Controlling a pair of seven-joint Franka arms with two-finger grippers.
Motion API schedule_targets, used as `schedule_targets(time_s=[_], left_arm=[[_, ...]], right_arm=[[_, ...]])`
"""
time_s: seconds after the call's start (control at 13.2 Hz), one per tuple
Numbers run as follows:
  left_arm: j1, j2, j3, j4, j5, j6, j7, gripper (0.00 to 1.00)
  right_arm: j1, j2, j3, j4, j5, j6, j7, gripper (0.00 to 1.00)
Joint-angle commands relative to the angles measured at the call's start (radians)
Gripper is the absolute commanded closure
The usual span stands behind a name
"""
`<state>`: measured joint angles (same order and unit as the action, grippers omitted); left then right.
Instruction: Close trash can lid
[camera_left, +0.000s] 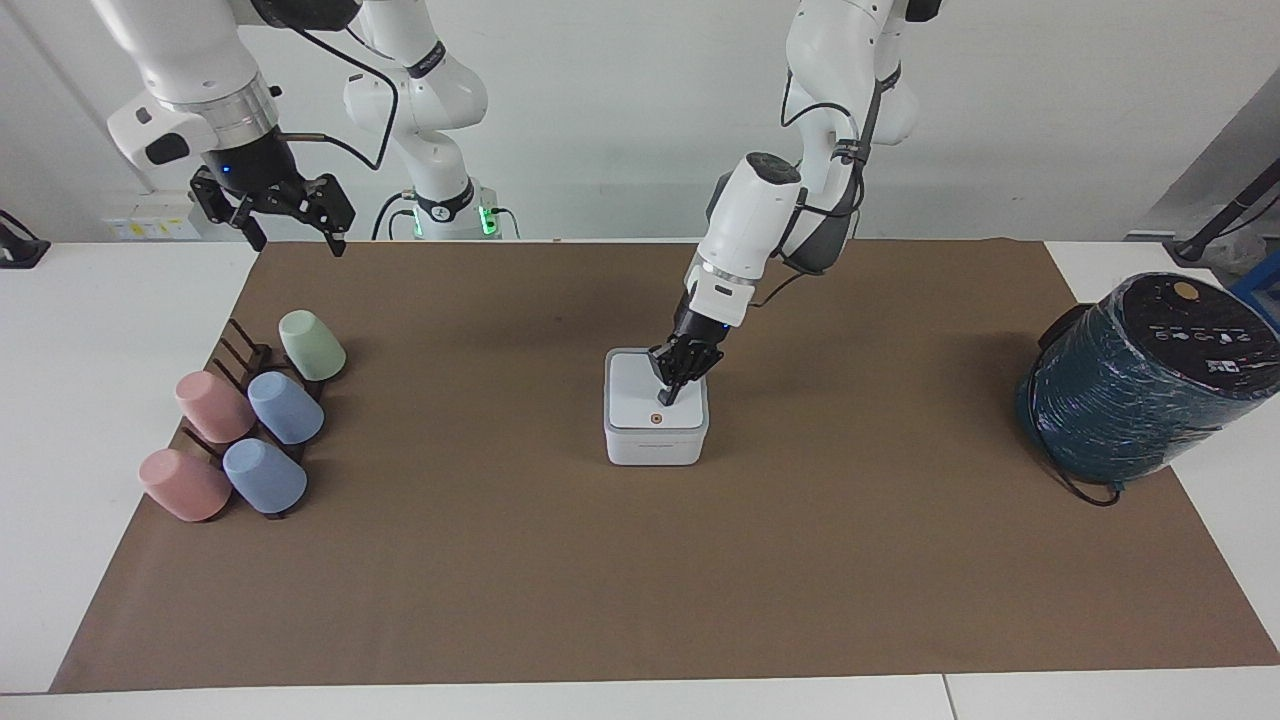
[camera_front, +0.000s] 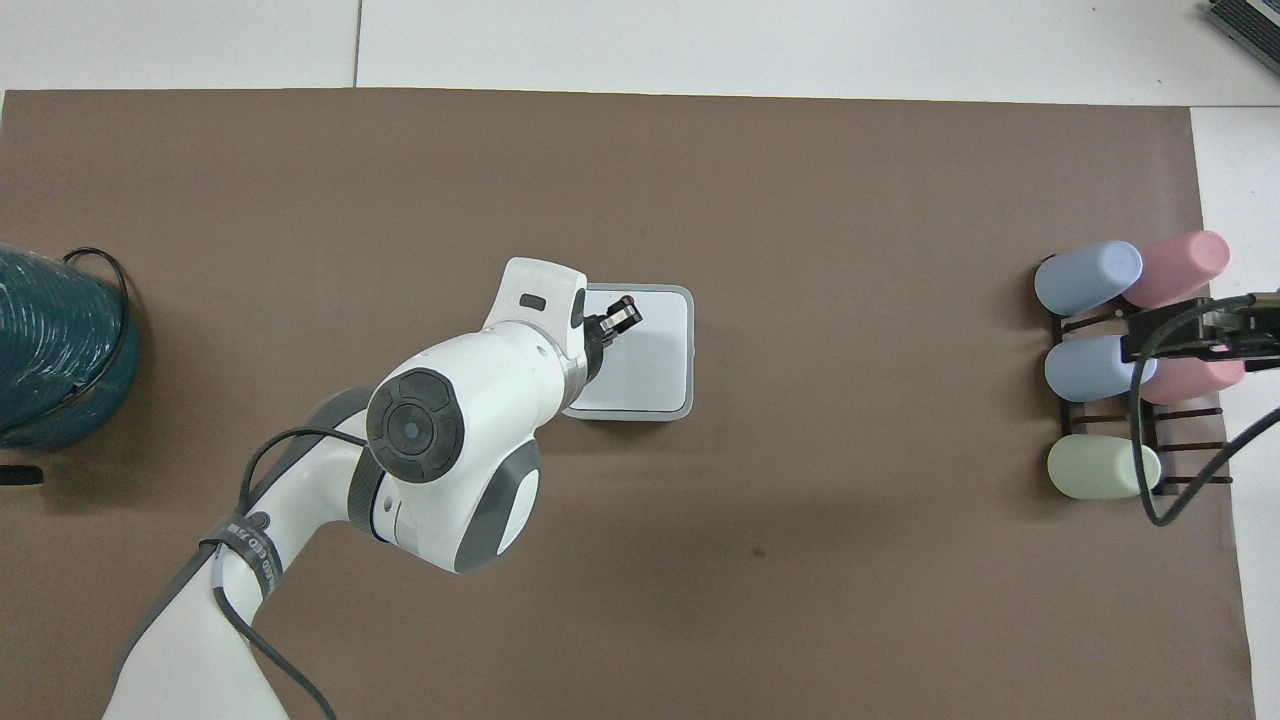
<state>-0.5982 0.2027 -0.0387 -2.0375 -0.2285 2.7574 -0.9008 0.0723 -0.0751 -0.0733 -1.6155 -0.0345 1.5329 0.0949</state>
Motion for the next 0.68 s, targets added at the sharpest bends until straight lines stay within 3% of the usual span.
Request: schedule_targets(time_s=[0.0,0.61], left_arm=[[-0.021,0.046,0.008,0.011,-0.022,0.024,-0.004,1.0],[-0.029,0.067,0.008,0.01,-0.02,0.03,-0.003,1.0]], right_arm=[[-0.003,-0.018,0.004,-0.015,-0.004,-0.005,-0.017,0.0],[-0.003,-0.018,0.004,-0.015,-0.004,-0.005,-0.017,0.0]])
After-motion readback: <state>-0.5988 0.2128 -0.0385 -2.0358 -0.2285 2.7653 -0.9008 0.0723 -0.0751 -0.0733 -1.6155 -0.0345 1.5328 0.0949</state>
